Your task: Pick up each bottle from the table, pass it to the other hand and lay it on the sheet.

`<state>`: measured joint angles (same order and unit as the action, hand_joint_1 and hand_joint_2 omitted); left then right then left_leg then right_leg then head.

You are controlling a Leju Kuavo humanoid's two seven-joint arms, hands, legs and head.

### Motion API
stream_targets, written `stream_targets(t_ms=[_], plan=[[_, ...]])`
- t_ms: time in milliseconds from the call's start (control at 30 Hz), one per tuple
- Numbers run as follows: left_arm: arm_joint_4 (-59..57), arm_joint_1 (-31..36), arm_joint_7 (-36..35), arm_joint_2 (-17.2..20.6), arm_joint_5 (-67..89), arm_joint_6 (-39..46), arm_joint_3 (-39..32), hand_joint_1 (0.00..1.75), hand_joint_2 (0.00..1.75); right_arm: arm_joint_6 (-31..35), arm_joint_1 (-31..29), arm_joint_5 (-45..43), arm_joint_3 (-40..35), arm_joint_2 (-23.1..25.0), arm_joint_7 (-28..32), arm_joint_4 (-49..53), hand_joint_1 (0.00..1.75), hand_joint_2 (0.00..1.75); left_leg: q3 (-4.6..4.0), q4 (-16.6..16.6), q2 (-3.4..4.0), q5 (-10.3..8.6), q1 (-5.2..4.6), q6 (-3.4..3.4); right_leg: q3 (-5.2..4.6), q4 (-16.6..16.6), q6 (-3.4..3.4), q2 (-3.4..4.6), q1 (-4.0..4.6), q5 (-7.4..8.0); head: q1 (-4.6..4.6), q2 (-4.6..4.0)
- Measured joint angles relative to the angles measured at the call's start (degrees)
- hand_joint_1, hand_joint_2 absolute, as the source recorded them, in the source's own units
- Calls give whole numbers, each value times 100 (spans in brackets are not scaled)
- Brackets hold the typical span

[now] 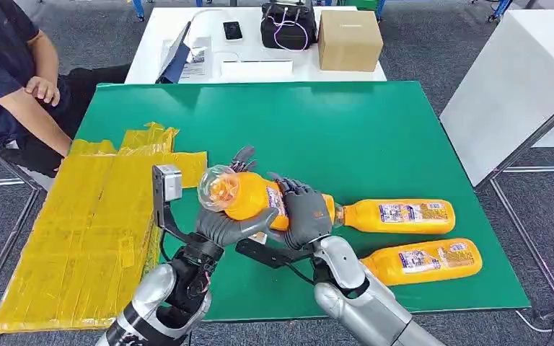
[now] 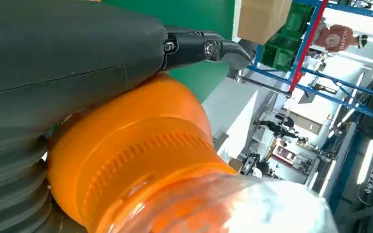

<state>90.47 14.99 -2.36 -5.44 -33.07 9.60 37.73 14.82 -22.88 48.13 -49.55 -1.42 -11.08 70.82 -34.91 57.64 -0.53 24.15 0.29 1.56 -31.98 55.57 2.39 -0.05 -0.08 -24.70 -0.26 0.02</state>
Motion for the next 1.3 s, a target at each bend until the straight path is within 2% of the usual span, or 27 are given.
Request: stream_targets(t_ms=[233, 267, 300, 933, 967, 1000, 1033, 1067, 1300], plan=[[0, -2, -2, 0, 0, 2, 2, 0, 175, 0, -8, 2, -7, -4, 0, 2, 175, 175, 0, 0, 0, 0, 0, 0, 0, 0, 0, 0, 0, 0, 0, 0], [0, -2, -2, 0, 0, 2, 2, 10, 175, 0, -8, 2, -9, -4, 0, 2, 175, 175, 0, 0, 0, 0, 0, 0, 0, 0, 0, 0, 0, 0, 0, 0], [0, -2, -2, 0, 0, 2, 2, 175, 175, 0, -9, 2, -9, -4, 0, 2, 175, 175, 0, 0, 0, 0, 0, 0, 0, 0, 0, 0, 0, 0, -2, 0], [-4, -47, 245, 0, -2, 98, 46, 175, 175, 9, -36, 39, -50, -57, -127, 67, 175, 175, 0, 1, 1, 0, 0, 0, -1, 0, 0, 0, 0, 0, -2, 0], [-4, -46, 245, 0, -2, 98, 46, 175, 175, 9, -36, 39, -50, -59, -131, 70, 66, 175, 0, 1, 1, 0, 0, 0, -1, 0, 0, 0, 0, 0, -2, 0], [-4, -46, 245, 0, -2, 98, 46, 175, 175, 9, -35, 42, -53, -59, -131, 72, 0, 175, 1, 1, 1, 0, 0, 0, -1, 0, 0, 0, 0, 0, -2, 0], [-4, -46, 245, 0, -2, 98, 46, 175, 175, 9, -34, 39, -53, -61, -136, 79, 0, 175, 0, 1, 1, 0, 0, 0, -1, 0, 0, 0, 0, 0, -2, 0], [-4, -45, 251, 0, -2, 98, 48, 175, 175, 20, -34, 54, -55, -66, -144, 83, 0, 0, 1, 1, 1, 0, 0, 0, -1, 0, 0, 0, 0, 0, -2, 0], [190, -127, 529, -2, 238, 210, 31, 175, 175, 179, 159, 361, 13, -214, -291, 352, 0, 0, -1, 1, 4, 1, 0, 0, -1, 0, 0, 0, 0, 0, 0, 0]])
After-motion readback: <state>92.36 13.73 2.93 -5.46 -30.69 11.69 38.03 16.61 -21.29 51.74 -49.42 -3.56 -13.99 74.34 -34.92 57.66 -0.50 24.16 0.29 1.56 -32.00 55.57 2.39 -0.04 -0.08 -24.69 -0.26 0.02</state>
